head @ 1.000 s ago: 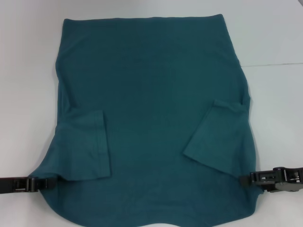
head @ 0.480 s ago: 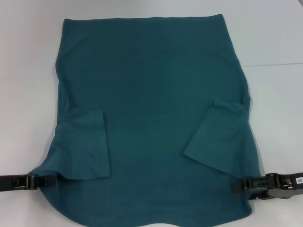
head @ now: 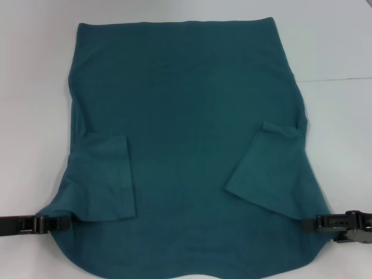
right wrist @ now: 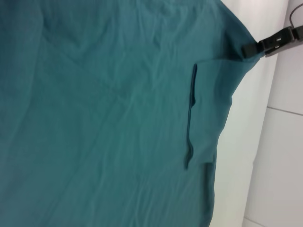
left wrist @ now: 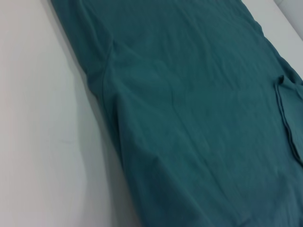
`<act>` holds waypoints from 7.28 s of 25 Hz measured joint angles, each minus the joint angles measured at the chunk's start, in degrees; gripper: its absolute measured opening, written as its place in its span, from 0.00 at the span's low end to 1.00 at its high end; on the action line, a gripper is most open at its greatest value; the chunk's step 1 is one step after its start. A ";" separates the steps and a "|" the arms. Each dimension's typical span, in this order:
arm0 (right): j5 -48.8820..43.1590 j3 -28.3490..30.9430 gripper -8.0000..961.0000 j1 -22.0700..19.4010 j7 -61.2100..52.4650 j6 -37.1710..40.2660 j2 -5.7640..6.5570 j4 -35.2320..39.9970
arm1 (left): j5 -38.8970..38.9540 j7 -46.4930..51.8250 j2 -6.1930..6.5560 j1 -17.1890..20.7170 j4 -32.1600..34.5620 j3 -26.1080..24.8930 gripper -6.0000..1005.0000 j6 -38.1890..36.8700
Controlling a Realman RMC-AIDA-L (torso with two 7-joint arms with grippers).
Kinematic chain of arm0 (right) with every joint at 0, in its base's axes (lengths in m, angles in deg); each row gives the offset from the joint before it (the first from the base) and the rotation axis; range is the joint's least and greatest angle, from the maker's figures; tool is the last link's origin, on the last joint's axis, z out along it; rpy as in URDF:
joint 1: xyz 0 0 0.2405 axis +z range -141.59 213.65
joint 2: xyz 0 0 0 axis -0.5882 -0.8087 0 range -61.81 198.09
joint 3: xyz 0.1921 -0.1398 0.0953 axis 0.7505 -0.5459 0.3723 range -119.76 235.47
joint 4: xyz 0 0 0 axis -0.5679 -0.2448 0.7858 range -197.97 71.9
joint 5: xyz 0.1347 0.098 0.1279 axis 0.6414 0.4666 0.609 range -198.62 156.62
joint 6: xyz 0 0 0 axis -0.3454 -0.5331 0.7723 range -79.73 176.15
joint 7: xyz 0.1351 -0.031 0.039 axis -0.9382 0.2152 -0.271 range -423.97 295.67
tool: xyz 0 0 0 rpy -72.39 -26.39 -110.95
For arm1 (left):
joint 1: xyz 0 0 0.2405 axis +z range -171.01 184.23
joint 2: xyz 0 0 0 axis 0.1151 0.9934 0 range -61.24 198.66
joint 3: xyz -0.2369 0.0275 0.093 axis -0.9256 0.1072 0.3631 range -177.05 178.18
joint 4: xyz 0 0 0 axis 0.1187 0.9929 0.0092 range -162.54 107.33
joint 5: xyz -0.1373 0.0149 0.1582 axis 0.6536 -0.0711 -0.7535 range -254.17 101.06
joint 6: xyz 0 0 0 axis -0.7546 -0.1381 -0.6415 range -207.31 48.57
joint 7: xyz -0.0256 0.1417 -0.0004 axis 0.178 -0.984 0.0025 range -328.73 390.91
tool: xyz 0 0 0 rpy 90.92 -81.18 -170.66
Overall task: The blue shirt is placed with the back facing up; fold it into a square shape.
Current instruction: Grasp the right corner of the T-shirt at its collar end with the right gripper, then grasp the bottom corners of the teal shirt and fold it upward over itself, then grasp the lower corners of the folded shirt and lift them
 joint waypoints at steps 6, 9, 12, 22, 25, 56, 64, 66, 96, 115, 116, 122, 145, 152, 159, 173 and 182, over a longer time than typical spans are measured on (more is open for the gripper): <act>0.00 1.43 0.94 -0.85 0.34 -1.36 0.14 0.01 | -0.02 0.01 -0.07 0.00 -0.07 -0.02 0.02 -0.04; -0.01 2.09 0.84 -1.21 1.17 -2.11 -0.07 0.01 | -0.02 -0.01 -0.09 0.00 -0.09 -0.04 0.02 -0.15; -0.03 2.65 0.72 -1.68 2.14 -2.42 -0.38 0.01 | -0.02 -0.01 -0.10 0.00 -0.09 -0.03 0.02 -0.17; -0.02 4.08 0.24 -2.62 3.19 -2.91 -0.53 0.01 | -0.02 0.04 -0.01 -0.28 -0.50 0.09 0.02 -0.01; 0.00 4.14 0.13 -2.71 3.65 -2.95 -0.67 0.01 | -0.02 0.00 0.06 -0.44 -0.76 0.01 0.02 0.00; 0.08 22.13 0.06 -11.31 19.95 5.24 -1.06 0.01 | -0.02 -0.38 -0.80 7.02 -0.41 -9.92 0.02 -10.57; 0.11 25.45 0.07 -14.59 22.92 8.78 -1.08 0.01 | -0.56 -3.22 -0.73 8.78 0.22 -9.97 0.02 -17.62; 0.14 26.23 0.07 -15.47 23.61 9.69 -1.15 0.04 | -0.57 -3.82 -0.72 9.21 0.56 -9.97 0.02 -18.87; 1.53 34.39 0.08 -4.82 23.48 1.97 1.17 -0.32 | 9.75 -5.65 3.37 -6.15 -10.72 -10.12 0.02 -1.53; 6.53 29.20 0.09 11.63 33.46 -32.55 -1.69 -6.96 | 24.46 -12.30 1.43 -15.04 -20.19 -9.45 0.02 27.70; 6.94 28.49 0.09 12.34 33.85 -33.99 -1.90 -7.00 | 25.53 -12.92 1.26 -15.10 -20.32 -9.45 0.02 29.04; 8.75 22.11 0.09 15.67 34.13 -42.29 -2.39 -7.31 | 27.04 -14.20 1.21 -15.70 -21.46 -9.44 0.02 33.59; 12.22 18.26 0.11 18.62 40.79 -57.70 -4.69 -10.61 | 29.40 -21.93 -0.76 -18.39 -26.75 -9.51 0.02 44.01; 12.79 17.02 0.11 18.71 41.05 -59.04 -4.69 -11.11 | 29.43 -21.98 -1.06 -18.46 -26.80 -9.41 0.02 44.68; 12.84 16.91 0.11 18.72 41.05 -62.12 -5.19 -12.46 | 28.95 -22.26 -1.63 -18.31 -26.84 -9.22 0.02 44.92; 12.83 14.65 0.46 17.77 41.02 -59.98 -5.26 -11.71 | 29.17 -21.84 -1.84 -17.36 -26.16 -5.77 0.31 45.78; 12.82 14.60 0.74 15.44 38.64 -49.04 -5.35 -6.10 | 29.19 -19.48 -1.83 -12.92 -18.91 -5.32 0.56 36.11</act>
